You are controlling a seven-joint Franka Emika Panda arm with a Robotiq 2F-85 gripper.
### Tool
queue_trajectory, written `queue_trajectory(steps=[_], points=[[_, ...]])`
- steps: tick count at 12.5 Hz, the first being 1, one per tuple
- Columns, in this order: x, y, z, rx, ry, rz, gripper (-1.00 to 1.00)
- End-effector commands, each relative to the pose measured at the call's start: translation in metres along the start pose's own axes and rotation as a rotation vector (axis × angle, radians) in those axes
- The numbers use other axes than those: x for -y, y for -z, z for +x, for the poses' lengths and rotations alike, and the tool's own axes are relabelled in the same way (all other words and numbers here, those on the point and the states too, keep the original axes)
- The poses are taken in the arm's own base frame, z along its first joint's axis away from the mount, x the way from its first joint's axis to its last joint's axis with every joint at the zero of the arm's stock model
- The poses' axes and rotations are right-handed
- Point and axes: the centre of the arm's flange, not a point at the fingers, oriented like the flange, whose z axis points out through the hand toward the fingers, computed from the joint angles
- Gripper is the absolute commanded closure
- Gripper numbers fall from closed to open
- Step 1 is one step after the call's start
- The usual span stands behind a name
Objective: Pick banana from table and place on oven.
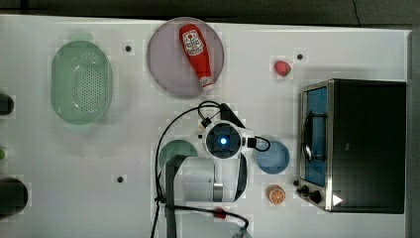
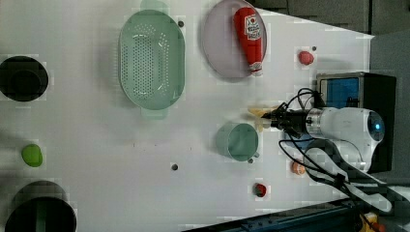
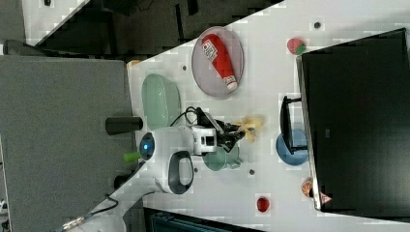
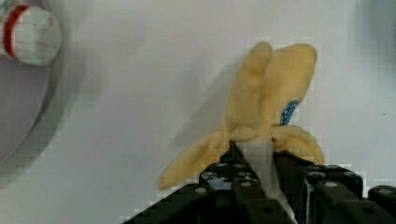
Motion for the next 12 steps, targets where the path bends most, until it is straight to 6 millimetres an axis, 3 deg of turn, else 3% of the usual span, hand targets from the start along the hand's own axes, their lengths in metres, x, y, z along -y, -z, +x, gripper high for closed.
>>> queue_trajectory(steps=[1, 6, 8, 10, 12], points=[[0.019, 0.113, 0.023, -0.085, -0.034, 0.096, 0.58], [0.012, 0.287, 0.018, -0.018, -0.038, 0.01, 0.58], [0.005, 0.346, 0.016, 0.009, -0.044, -0.022, 0.58], [0.0, 0.39, 0.025, 0.008, -0.065, -0.016, 0.58], [-0.011, 0.399, 0.053, 0.004, -0.087, -0.003, 0.58]])
